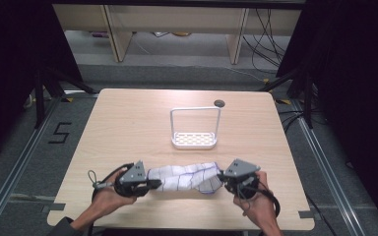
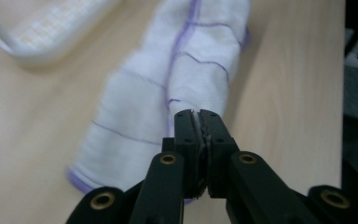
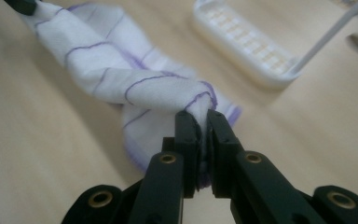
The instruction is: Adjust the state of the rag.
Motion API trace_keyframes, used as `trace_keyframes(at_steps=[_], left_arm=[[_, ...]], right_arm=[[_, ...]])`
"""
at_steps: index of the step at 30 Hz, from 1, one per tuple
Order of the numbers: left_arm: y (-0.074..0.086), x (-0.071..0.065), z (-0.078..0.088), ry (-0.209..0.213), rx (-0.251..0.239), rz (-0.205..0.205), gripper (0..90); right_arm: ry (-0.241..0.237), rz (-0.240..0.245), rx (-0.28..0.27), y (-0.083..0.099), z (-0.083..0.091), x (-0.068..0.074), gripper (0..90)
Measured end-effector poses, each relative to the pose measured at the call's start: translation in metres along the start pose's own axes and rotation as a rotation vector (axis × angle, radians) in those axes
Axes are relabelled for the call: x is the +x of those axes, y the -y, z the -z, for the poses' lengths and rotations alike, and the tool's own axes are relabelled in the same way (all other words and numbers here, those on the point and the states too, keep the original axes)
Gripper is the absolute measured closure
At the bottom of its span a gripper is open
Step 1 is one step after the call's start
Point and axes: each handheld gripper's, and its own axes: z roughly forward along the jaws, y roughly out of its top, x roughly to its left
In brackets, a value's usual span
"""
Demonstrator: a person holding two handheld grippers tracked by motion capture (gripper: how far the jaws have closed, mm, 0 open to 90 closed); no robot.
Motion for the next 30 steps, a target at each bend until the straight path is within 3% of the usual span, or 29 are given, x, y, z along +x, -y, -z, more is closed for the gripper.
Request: trace_keyframes(at_steps=[1,3,5,6,7,9,10,11,13,16,18,20,21,24,25,27,28,30], left_arm=[[0.008,-0.004,-0.004,0.014,0.005,0.024,85.7],[0.018,-0.008,-0.008,0.031,0.063,0.018,85.2],[0.021,-0.010,-0.008,0.035,0.055,0.033,82.6],[0.022,-0.011,-0.008,0.048,0.049,0.059,79.2],[0.021,-0.010,-0.006,0.052,0.045,0.042,76.4],[0.019,-0.009,-0.002,0.039,0.027,0.078,63.9],[0.019,-0.010,0.000,0.043,0.009,0.112,56.6],[0.019,-0.008,0.004,0.032,0.000,0.120,53.7],[0.021,-0.003,0.013,0.013,-0.031,0.155,49.3],[0.025,0.007,0.023,-0.011,-0.062,0.213,46.0],[0.026,0.010,0.025,-0.021,-0.069,0.228,45.0],[0.026,0.011,0.024,-0.031,-0.042,0.228,44.4],[0.026,0.009,0.021,-0.026,-0.039,0.236,43.8],[0.024,0.009,0.012,-0.021,-0.009,0.238,42.6],[0.023,0.009,0.010,-0.021,-0.009,0.243,42.6],[0.023,0.011,0.008,-0.030,0.018,0.233,42.6],[0.023,0.010,0.006,-0.025,0.004,0.244,42.5],[0.024,0.009,0.006,-0.029,0.024,0.242,41.5]], right_arm=[[-0.014,-0.001,0.020,0.008,-0.004,0.007,84.5],[-0.040,0.004,0.056,0.021,-0.010,0.017,84.1],[-0.060,0.000,0.085,0.032,-0.014,0.024,82.7],[-0.076,-0.007,0.101,0.038,-0.017,0.027,81.1],[-0.080,-0.027,0.107,0.041,-0.018,0.029,78.5],[-0.104,-0.031,0.090,0.048,-0.022,0.029,67.1],[-0.091,-0.064,0.077,0.049,-0.019,0.029,62.8],[-0.094,-0.090,0.077,0.050,-0.017,0.030,60.7],[-0.106,-0.088,0.054,0.048,-0.008,0.026,56.0],[-0.077,-0.115,0.011,0.046,0.007,0.020,52.3],[-0.063,-0.131,-0.012,0.045,0.012,0.013,51.2],[-0.053,-0.188,-0.013,0.046,0.015,0.008,52.0],[-0.045,-0.191,-0.022,0.046,0.013,0.004,52.6],[-0.059,-0.269,-0.013,0.043,0.003,0.000,54.5],[-0.053,-0.241,-0.020,0.042,-0.003,-0.003,55.2],[-0.081,-0.262,0.004,0.037,-0.012,-0.001,55.6],[-0.091,-0.249,0.013,0.035,-0.018,0.001,55.6],[-0.108,-0.211,0.019,0.034,-0.024,0.007,55.4]])
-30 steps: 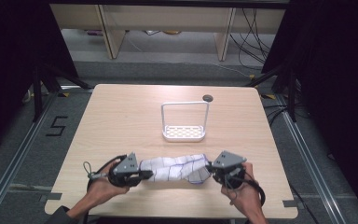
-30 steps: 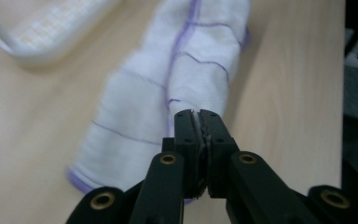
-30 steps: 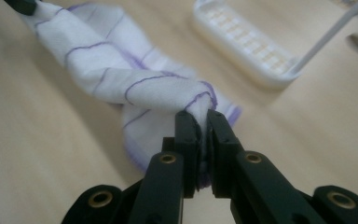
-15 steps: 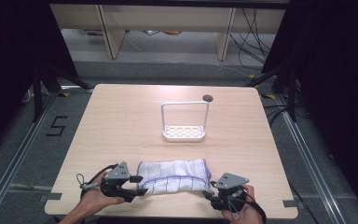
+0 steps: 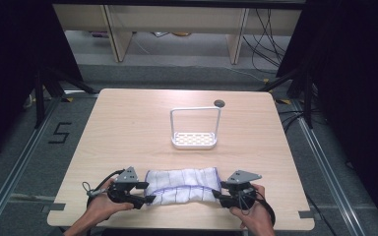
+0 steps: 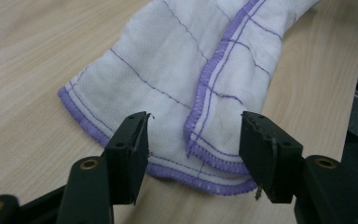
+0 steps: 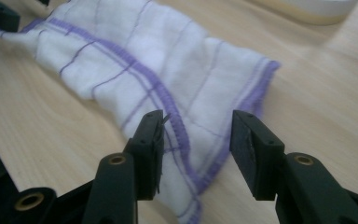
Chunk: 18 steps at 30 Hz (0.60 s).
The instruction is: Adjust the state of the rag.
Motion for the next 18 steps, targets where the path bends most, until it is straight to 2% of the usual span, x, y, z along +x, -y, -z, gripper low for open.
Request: trace_keyframes(at_steps=[2,3,5,6,9,11,12,13,16,17,18], left_arm=[[0.001,-0.001,0.000,0.004,-0.005,0.003,40.8],[0.001,-0.001,0.001,-0.008,0.009,-0.009,40.1],[0.002,-0.003,-0.001,-0.005,0.010,-0.007,39.8],[0.002,-0.003,-0.001,-0.009,0.022,-0.019,39.9],[0.002,-0.007,-0.003,0.010,0.017,-0.022,40.0],[0.002,-0.009,-0.004,0.007,0.034,-0.039,40.4],[0.002,-0.010,-0.006,0.010,0.032,-0.025,40.4],[0.002,-0.011,-0.007,0.016,0.034,-0.032,40.4],[0.001,-0.011,-0.008,0.015,0.048,-0.049,41.1],[0.002,-0.013,-0.009,0.016,0.045,-0.033,42.3],[0.002,-0.013,-0.010,0.020,0.040,-0.028,42.9]], right_arm=[[-0.019,0.014,0.022,0.002,-0.004,0.008,54.8],[-0.019,0.014,0.040,0.004,-0.004,0.012,54.0],[-0.001,0.048,0.058,0.009,-0.008,0.019,53.0],[0.011,0.063,0.077,0.011,-0.008,0.022,52.0],[0.012,0.090,0.100,0.015,-0.007,0.030,50.8],[0.017,0.075,0.083,0.016,-0.005,0.032,50.7],[0.013,0.062,0.090,0.016,-0.002,0.031,50.1],[0.015,0.069,0.072,0.015,0.001,0.028,50.0],[0.014,0.033,0.020,0.012,0.010,0.020,51.0],[0.005,0.017,0.012,0.011,0.012,0.018,52.4],[0.006,0.037,-0.006,0.010,0.012,0.013,53.7]])
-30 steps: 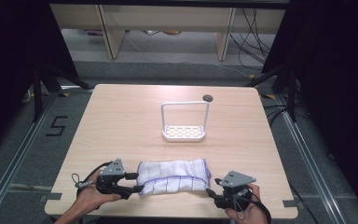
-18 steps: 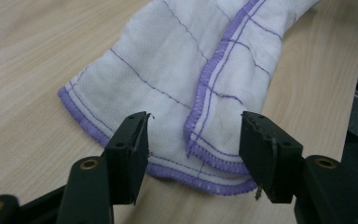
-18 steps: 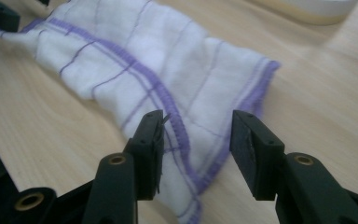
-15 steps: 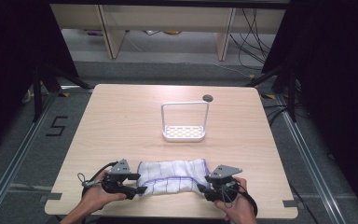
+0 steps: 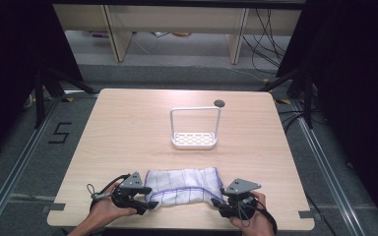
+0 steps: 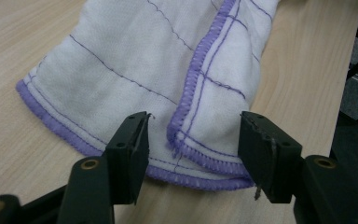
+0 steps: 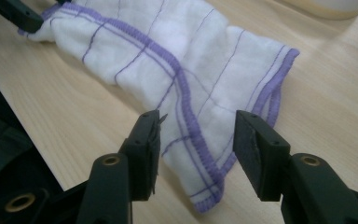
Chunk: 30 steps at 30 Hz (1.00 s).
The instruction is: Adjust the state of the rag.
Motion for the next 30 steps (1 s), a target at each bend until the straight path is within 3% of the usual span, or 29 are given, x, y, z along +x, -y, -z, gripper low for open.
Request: trace_keyframes(at_steps=[1,5,6,10,11,13,14,15,18,20,21,22,23,24,25,30], left_arm=[[-0.001,0.001,0.000,0.004,0.000,-0.018,43.7],[0.000,-0.003,-0.001,0.009,0.005,-0.022,48.9],[-0.001,-0.003,-0.001,0.011,0.006,-0.046,50.0],[-0.001,-0.003,-0.004,0.031,0.002,-0.032,54.6],[-0.001,-0.003,-0.004,0.036,-0.002,-0.037,57.9],[-0.001,-0.002,-0.003,0.049,-0.027,-0.020,68.8],[-0.001,-0.001,-0.002,0.040,-0.033,-0.032,75.3],[-0.002,-0.001,-0.002,0.043,-0.045,-0.017,79.7],[-0.003,0.000,0.004,0.043,-0.067,-0.018,85.2],[-0.007,-0.001,0.011,0.046,-0.095,-0.040,85.8],[-0.009,-0.002,0.016,0.051,-0.117,-0.032,86.0],[-0.012,-0.001,0.022,0.055,-0.117,-0.057,86.1],[-0.015,-0.004,0.028,0.059,-0.145,-0.031,86.1],[-0.020,-0.004,0.035,0.059,-0.149,-0.060,86.1],[-0.025,-0.006,0.045,0.076,-0.165,-0.060,86.2],[-0.050,-0.015,0.080,0.076,-0.233,-0.102,86.1]], right_arm=[[-0.004,-0.004,0.004,0.000,-0.001,-0.001,55.4],[-0.070,-0.037,0.066,0.004,-0.013,-0.001,55.7],[-0.074,-0.039,0.073,0.005,-0.015,-0.001,56.8],[-0.091,-0.020,0.055,0.008,-0.011,-0.001,76.0],[-0.091,-0.018,0.026,0.008,-0.011,-0.001,78.6],[-0.082,-0.004,0.014,0.008,-0.006,-0.002,83.3],[-0.080,0.007,0.020,0.007,-0.002,-0.003,85.0],[-0.074,0.002,-0.005,0.007,-0.001,-0.002,85.8],[-0.059,0.020,-0.018,0.002,0.009,0.000,86.6],[-0.046,0.041,-0.042,-0.002,0.016,-0.001,86.7],[-0.049,0.031,-0.049,-0.004,0.020,0.000,86.7],[-0.045,0.027,-0.065,-0.006,0.025,0.000,86.7],[-0.037,0.039,-0.081,-0.009,0.030,-0.002,86.8],[-0.041,0.044,-0.090,-0.011,0.035,-0.002,86.8],[-0.043,0.056,-0.107,-0.015,0.040,-0.003,86.8],[-0.020,0.086,-0.166,-0.035,0.071,-0.001,86.8]])
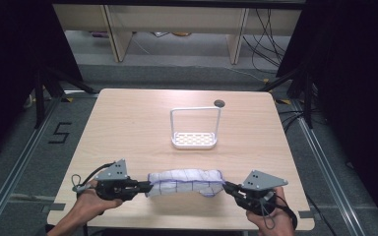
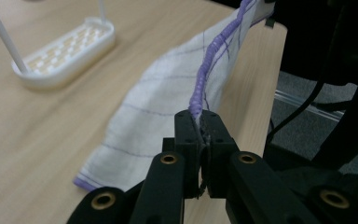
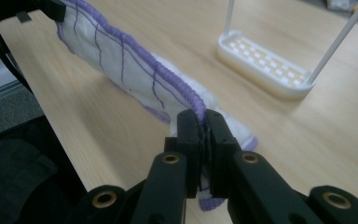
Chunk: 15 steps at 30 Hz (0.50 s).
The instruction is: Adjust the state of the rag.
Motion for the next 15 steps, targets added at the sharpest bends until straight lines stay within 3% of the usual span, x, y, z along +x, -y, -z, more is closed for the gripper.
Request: trace_keyframes(at_steps=[2,8,15], left_arm=[[-0.014,-0.003,0.011,-0.006,-0.030,-0.019,86.1],[-0.046,-0.009,0.036,0.000,-0.078,-0.061,86.1],[-0.065,-0.013,0.053,0.031,-0.131,-0.040,86.0]], right_arm=[[0.006,0.032,-0.027,-0.012,0.010,0.000,86.8],[0.014,0.059,-0.078,-0.043,0.037,0.004,86.9],[-0.005,0.064,-0.144,-0.065,0.055,0.006,87.0]])
